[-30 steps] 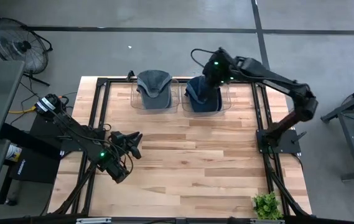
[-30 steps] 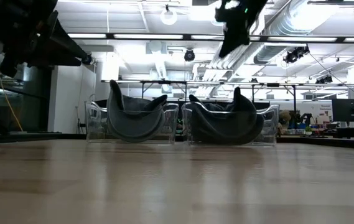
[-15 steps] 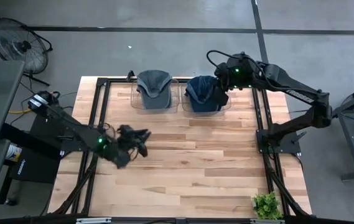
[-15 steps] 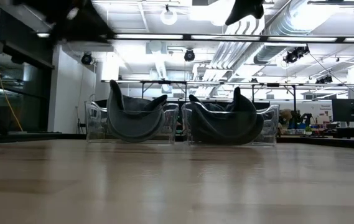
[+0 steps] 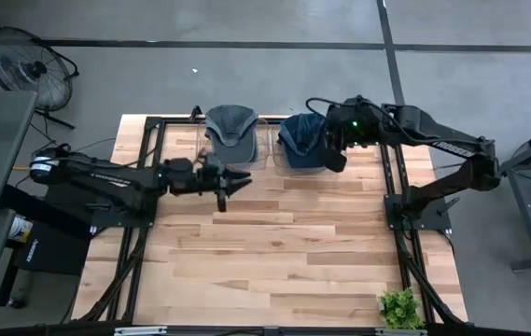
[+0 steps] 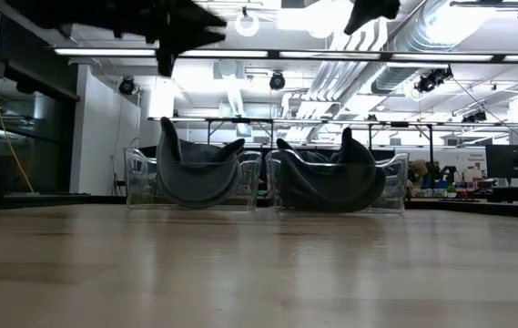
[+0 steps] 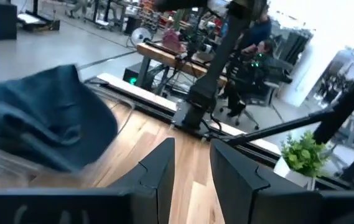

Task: Pick & Place hat
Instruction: Return to Home Position

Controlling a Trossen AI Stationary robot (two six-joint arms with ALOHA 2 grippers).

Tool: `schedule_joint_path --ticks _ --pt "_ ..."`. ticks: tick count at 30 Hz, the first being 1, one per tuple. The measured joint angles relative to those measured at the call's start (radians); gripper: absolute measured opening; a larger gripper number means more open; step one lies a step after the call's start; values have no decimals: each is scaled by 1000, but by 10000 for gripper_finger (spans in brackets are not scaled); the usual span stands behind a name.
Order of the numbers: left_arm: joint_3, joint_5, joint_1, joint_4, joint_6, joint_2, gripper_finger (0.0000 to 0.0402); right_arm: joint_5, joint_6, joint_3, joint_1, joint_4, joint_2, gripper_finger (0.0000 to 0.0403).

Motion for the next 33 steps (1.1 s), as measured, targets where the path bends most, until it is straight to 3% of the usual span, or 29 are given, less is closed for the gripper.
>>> schedule_joint_path --ticks 8,19,28,33 --pt "-213 39 107 122 -49 -195 99 86 80 0 85 -71 -56 0" --pt "-475 -48 107 118 -134 -524 99 131 170 0 165 -101 -79 0" --pt "-583 -38 106 91 -158 -724 99 176 226 -2 216 -104 -79 0" --pt "-586 -25 106 -43 -167 -788 99 186 234 -2 232 -106 -79 0"
